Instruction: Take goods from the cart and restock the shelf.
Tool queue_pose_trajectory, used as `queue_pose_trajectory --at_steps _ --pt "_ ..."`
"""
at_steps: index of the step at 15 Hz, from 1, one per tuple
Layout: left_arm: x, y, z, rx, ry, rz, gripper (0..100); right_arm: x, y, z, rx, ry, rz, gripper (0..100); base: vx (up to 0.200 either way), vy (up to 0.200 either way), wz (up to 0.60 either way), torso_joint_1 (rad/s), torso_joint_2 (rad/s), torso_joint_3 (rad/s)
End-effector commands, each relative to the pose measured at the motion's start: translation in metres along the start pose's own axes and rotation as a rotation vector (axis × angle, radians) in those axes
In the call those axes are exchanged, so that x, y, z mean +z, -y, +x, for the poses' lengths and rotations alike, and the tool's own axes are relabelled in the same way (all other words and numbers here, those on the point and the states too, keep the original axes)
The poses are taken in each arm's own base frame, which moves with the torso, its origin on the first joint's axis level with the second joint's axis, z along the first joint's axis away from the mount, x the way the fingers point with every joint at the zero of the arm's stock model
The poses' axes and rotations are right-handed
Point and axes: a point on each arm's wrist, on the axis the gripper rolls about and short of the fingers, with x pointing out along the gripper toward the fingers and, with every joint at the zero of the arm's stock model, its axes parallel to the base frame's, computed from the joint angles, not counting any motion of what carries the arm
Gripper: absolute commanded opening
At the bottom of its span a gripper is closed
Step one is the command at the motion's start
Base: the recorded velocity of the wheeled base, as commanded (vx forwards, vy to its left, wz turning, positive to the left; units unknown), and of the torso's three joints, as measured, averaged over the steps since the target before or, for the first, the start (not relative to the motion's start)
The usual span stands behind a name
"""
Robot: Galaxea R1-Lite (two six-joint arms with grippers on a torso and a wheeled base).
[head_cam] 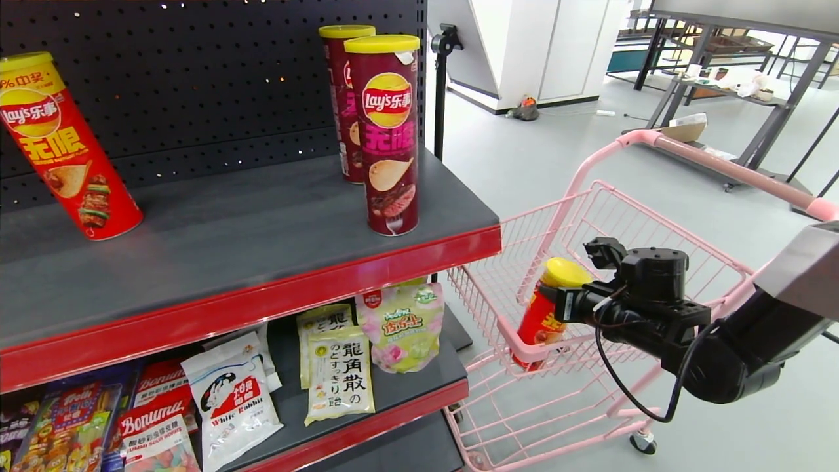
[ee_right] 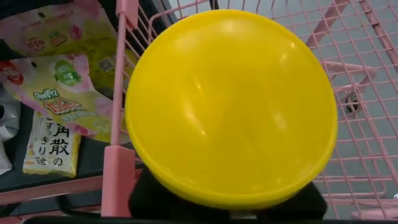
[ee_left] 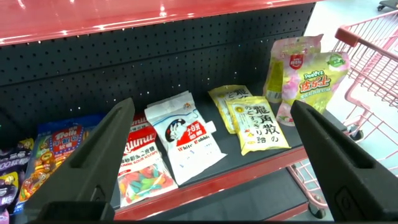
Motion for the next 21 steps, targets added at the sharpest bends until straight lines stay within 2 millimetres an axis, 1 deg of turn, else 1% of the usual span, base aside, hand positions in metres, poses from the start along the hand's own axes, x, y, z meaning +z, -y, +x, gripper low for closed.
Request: queue_pose_trajectory --at_steps 1,2,3,4,5,6,8,9,10,11,12,13,14,15,16,18,19,20,21 --pt "0.0 0.0 0.0 0.0 0.0 0.0 100 -0.002 -0.005 0.0 0.008 -0.008 -0.006 0 0.0 0.0 0.0 0.0 0.0 0.0" --pt "0.0 0.0 0.0 0.0 0.0 0.0 100 -0.001 -0.006 -0.002 -0.002 -0.002 -0.01 0 0.0 0.0 0.0 0.0 0.0 0.0" --pt "0.0 0.0 0.0 0.0 0.0 0.0 100 0.01 -0.009 -0.008 -0.019 0.042 -0.018 0 0.0 0.0 0.0 0.0 0.0 0.0" --pt "0.0 0.0 0.0 0.0 0.0 0.0 100 0.026 -0.012 -0.014 -0.024 0.092 -0.024 0 0.0 0.0 0.0 0.0 0.0 0.0" --pt "0.0 0.0 0.0 0.0 0.0 0.0 100 0.036 -0.012 -0.018 -0.029 0.122 -0.033 0 0.0 0.0 0.0 0.0 0.0 0.0" --pt "0.0 0.0 0.0 0.0 0.0 0.0 100 0.062 -0.015 -0.032 -0.05 0.192 -0.082 0 0.0 0.0 0.0 0.0 0.0 0.0" --pt "0.0 0.0 0.0 0.0 0.0 0.0 100 0.092 -0.02 -0.055 -0.055 0.279 -0.124 0 0.0 0.0 0.0 0.0 0.0 0.0" --pt "0.0 0.0 0.0 0.0 0.0 0.0 100 0.11 -0.024 -0.072 -0.057 0.334 -0.147 0 0.0 0.0 0.0 0.0 0.0 0.0" --pt "0.0 0.0 0.0 0.0 0.0 0.0 100 0.126 -0.028 -0.095 -0.074 0.381 -0.172 0 0.0 0.0 0.0 0.0 0.0 0.0" --pt "0.0 0.0 0.0 0.0 0.0 0.0 100 0.135 -0.031 -0.114 -0.089 0.406 -0.184 0 0.0 0.0 0.0 0.0 0.0 0.0" --pt "0.0 0.0 0.0 0.0 0.0 0.0 100 0.143 -0.035 -0.152 -0.096 0.427 -0.205 0 0.0 0.0 0.0 0.0 0.0 0.0" --pt "0.0 0.0 0.0 0.0 0.0 0.0 100 0.142 -0.037 -0.185 -0.103 0.421 -0.206 0 0.0 0.0 0.0 0.0 0.0 0.0" --pt "0.0 0.0 0.0 0.0 0.0 -0.001 100 0.136 -0.037 -0.218 -0.147 0.391 -0.209 0 0.0 0.0 0.0 0.0 0.0 0.0" --pt "0.0 0.0 0.0 0.0 0.0 -0.001 100 0.129 -0.036 -0.236 -0.185 0.365 -0.227 0 0.0 0.0 0.0 0.0 0.0 0.0" --pt "0.0 0.0 0.0 0.0 0.0 -0.001 100 0.107 -0.035 -0.29 -0.237 0.291 -0.25 0 0.0 0.0 0.0 0.0 0.0 0.0" --pt "0.0 0.0 0.0 0.0 0.0 0.0 100 0.076 -0.031 -0.335 -0.268 0.233 -0.234 0 0.0 0.0 0.0 0.0 0.0 0.0" --pt "0.0 0.0 0.0 0.0 0.0 0.0 100 0.062 -0.03 -0.351 -0.29 0.226 -0.227 0 0.0 0.0 0.0 0.0 0.0 0.0" --pt "0.0 0.0 0.0 0.0 0.0 0.0 100 0.039 -0.028 -0.366 -0.333 0.214 -0.214 0 0.0 0.0 0.0 0.0 0.0 0.0" --pt "0.0 0.0 0.0 0.0 0.0 -0.001 100 0.028 -0.028 -0.372 -0.349 0.22 -0.207 0 0.0 0.0 0.0 0.0 0.0 0.0"
